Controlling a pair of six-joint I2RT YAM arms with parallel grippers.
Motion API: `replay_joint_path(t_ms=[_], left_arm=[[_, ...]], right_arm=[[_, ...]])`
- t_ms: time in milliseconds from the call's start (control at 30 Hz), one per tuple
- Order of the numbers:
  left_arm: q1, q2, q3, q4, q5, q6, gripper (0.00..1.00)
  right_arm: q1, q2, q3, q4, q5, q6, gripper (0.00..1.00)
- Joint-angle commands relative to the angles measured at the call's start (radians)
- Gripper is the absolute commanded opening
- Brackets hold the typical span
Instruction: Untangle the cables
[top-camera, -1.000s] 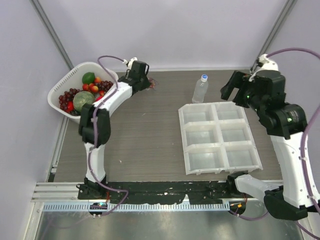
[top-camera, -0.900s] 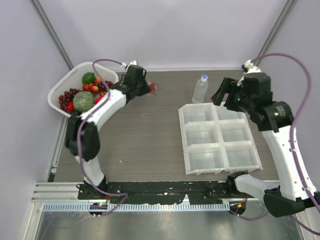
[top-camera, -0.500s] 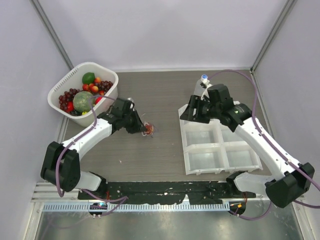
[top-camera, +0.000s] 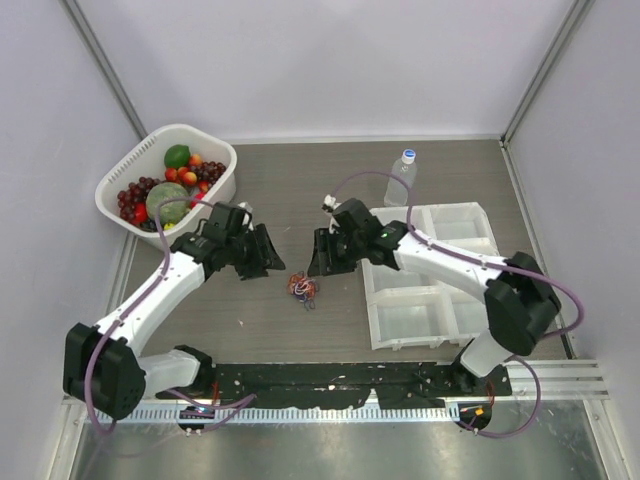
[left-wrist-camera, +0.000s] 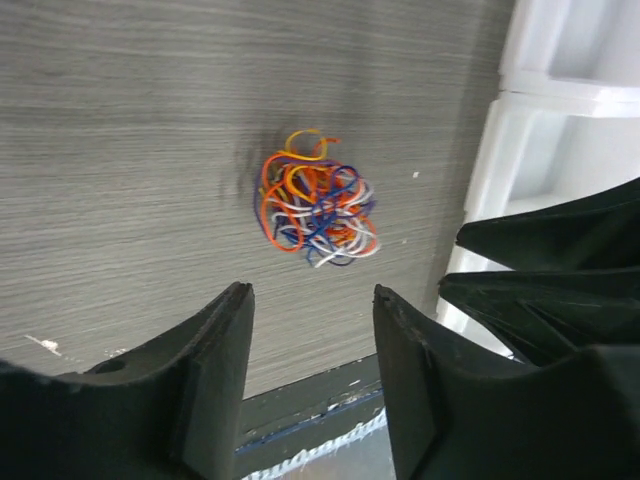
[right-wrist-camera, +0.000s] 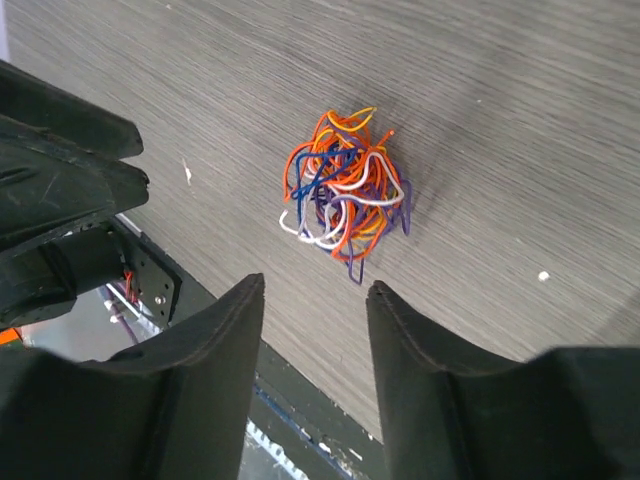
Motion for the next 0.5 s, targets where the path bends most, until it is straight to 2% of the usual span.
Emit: replay_joint_path(t_ms=[0, 100, 200, 233, 467], left_arm=[[0.014, 0.09, 0.018, -0.021, 0.089, 0.015, 0.51], [0.013, 0.153, -0.02, 0.113, 0.212, -0.06, 0.5], [0.011, 0.17, -0.038, 0.208, 0.222, -0.089, 0.44], [0.011, 0.179, -0.034, 0.222, 0.217, -0.085, 0.43], [0.003, 0.293, 0.058, 0.162, 0.198, 0.041, 0.4]], right_arm=[[0.017, 0.076, 0.011, 0.121, -0.012, -0.001, 0.47], [0.027, 0.093, -0.004, 0.143, -0.035, -0.017, 0.45], [0.027, 0.092, -0.023, 0.14, -0.012, -0.014, 0.34], [0.027, 0.09, -0.026, 0.14, -0.004, -0.007, 0.33], [0.027, 0.067, -0.113, 0.268, -0.093, 0.043, 0.33]])
